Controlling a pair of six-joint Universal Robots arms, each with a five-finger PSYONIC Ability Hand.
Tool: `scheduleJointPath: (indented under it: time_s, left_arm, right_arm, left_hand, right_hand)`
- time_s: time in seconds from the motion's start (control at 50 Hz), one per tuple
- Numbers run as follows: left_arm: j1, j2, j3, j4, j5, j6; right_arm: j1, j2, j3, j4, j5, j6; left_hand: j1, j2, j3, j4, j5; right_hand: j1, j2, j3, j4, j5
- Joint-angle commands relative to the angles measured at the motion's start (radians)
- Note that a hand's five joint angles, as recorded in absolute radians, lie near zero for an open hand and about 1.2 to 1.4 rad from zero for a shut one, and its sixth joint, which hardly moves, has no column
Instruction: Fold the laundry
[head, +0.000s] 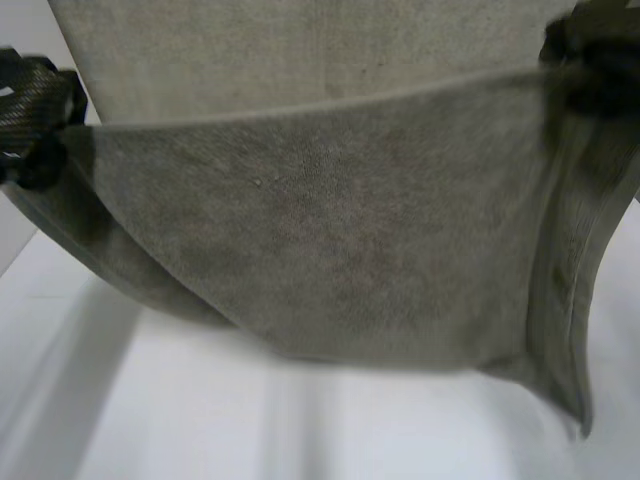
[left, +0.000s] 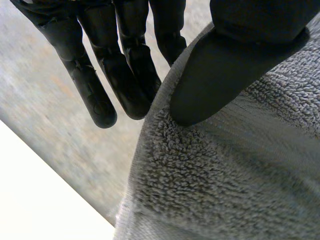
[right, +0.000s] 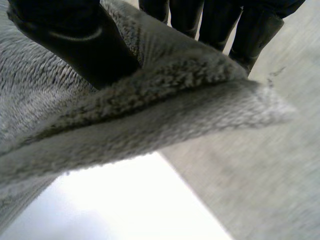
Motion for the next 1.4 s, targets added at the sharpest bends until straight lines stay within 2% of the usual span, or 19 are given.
scheduleJointPath:
  time_s: [0.02, 0.18, 0.3, 0.34, 0.4, 0.44, 0.5, 0.64, 0.78, 0.82, 0.88, 0.92, 1.04, 1.1, 1.22, 1.26, 1.28, 1.32, 1.4]
  left_arm:
    - [-0.022, -0.210, 0.020, 0.010, -0.002, 0.005]
    - [-0.130, -0.550, 0.261, 0.027, -0.041, 0.007]
    - [-0.145, -0.629, 0.496, 0.056, -0.093, -0.006]
    - [-0.163, -0.636, 0.669, 0.123, -0.145, -0.029]
    - [-0.176, -0.629, 0.734, 0.191, -0.185, -0.058]
    - [-0.183, -0.597, 0.803, 0.348, -0.284, -0.140]
    - [-0.183, -0.551, 0.807, 0.450, -0.347, -0.219]
    - [-0.185, -0.528, 0.674, 0.380, -0.335, -0.239]
    - [-0.165, -0.537, 0.307, 0.363, -0.247, -0.237]
    - [-0.159, -0.544, 0.209, 0.372, -0.233, -0.239]
    - [-0.153, -0.554, 0.136, 0.386, -0.226, -0.237]
    - [-0.153, -0.581, 0.082, 0.404, -0.219, -0.236]
    - [-0.148, -0.742, -0.032, 0.465, -0.187, -0.172]
    - [-0.140, -0.747, -0.033, 0.465, -0.187, -0.142]
    - [-0.102, -0.718, -0.036, 0.470, -0.185, -0.092]
    - [-0.087, -0.699, -0.038, 0.470, -0.185, -0.096]
    - [-0.087, -0.699, -0.038, 0.470, -0.185, -0.096]
    - [-0.082, -0.695, -0.036, 0.470, -0.187, -0.099]
    - [-0.073, -0.686, -0.039, 0.470, -0.187, -0.099]
  right_arm:
    - [0.005, 0.205, -0.005, 0.062, 0.009, -0.124]
    - [0.043, 0.337, -0.035, -0.015, 0.041, -0.136]
    - [0.110, 0.449, -0.334, -0.193, 0.205, -0.141]
    - [0.141, 0.460, -0.436, -0.268, 0.237, -0.128]
    - [0.179, 0.446, -0.566, -0.427, 0.277, -0.093]
    - [0.177, 0.387, -0.578, -0.536, 0.285, -0.005]
    - [0.172, 0.357, -0.568, -0.560, 0.283, 0.043]
    - [0.167, 0.305, -0.413, -0.411, 0.248, 0.111]
    - [0.166, 0.299, -0.166, -0.259, 0.130, 0.036]
    - [0.166, 0.300, 0.049, -0.312, 0.092, 0.013]
    - [0.167, 0.310, 0.166, -0.379, 0.081, 0.008]
    - [0.175, 0.349, 0.356, -0.534, 0.085, -0.019]
    - [0.180, 0.450, 0.483, -0.702, 0.130, -0.068]
    - [0.178, 0.468, 0.491, -0.701, 0.189, -0.073]
    - [0.164, 0.442, 0.514, -0.704, 0.211, -0.055]
    - [0.163, 0.408, 0.547, -0.712, 0.213, -0.030]
    - [0.163, 0.408, 0.547, -0.712, 0.213, -0.030]
    - [0.161, 0.391, 0.581, -0.716, 0.216, -0.001]
    - [0.152, 0.382, 0.607, -0.718, 0.217, 0.013]
  left_hand:
    - [0.212, 0.180, 0.180, 0.178, 0.198]
    - [0.212, 0.180, 0.180, 0.178, 0.198]
    - [0.212, 0.180, 0.180, 0.178, 0.198]
    - [0.212, 0.180, 0.180, 0.178, 0.198]
    - [0.212, 0.180, 0.180, 0.178, 0.198]
    - [0.212, 0.180, 0.180, 0.178, 0.198]
    - [0.212, 0.180, 0.180, 0.178, 0.198]
    - [0.212, 0.180, 0.180, 0.178, 0.198]
    - [0.212, 0.180, 0.180, 0.178, 0.198]
    - [0.212, 0.180, 0.180, 0.178, 0.198]
    - [0.212, 0.180, 0.180, 0.178, 0.198]
    - [0.212, 0.180, 0.180, 0.178, 0.198]
    - [0.212, 0.180, 0.180, 0.178, 0.198]
    - [0.212, 0.180, 0.180, 0.178, 0.198]
    - [0.212, 0.180, 0.180, 0.178, 0.198]
    - [0.212, 0.180, 0.180, 0.178, 0.198]
    - [0.212, 0.180, 0.180, 0.178, 0.198]
    - [0.212, 0.180, 0.180, 0.178, 0.198]
    - [0.212, 0.180, 0.180, 0.178, 0.198]
  right_hand:
    - [0.058, 0.056, 0.050, 0.058, 0.050]
    - [0.058, 0.056, 0.050, 0.058, 0.050]
    - [0.058, 0.056, 0.050, 0.058, 0.050]
    - [0.058, 0.056, 0.050, 0.058, 0.050]
    - [0.058, 0.056, 0.050, 0.058, 0.050]
    - [0.058, 0.056, 0.050, 0.058, 0.050]
    - [0.058, 0.056, 0.050, 0.058, 0.050]
    - [0.058, 0.056, 0.050, 0.058, 0.050]
    - [0.058, 0.056, 0.050, 0.058, 0.050]
    - [0.058, 0.056, 0.050, 0.058, 0.050]
    - [0.058, 0.056, 0.050, 0.058, 0.050]
    - [0.058, 0.056, 0.050, 0.058, 0.050]
    - [0.058, 0.056, 0.050, 0.058, 0.050]
    - [0.058, 0.056, 0.050, 0.058, 0.050]
    - [0.058, 0.056, 0.050, 0.058, 0.050]
    - [-0.185, -0.187, -0.193, -0.185, -0.193]
    - [-0.187, -0.189, -0.195, -0.187, -0.196]
    - [-0.573, -0.575, -0.581, -0.573, -0.581]
    - [-0.675, -0.677, -0.683, -0.675, -0.683]
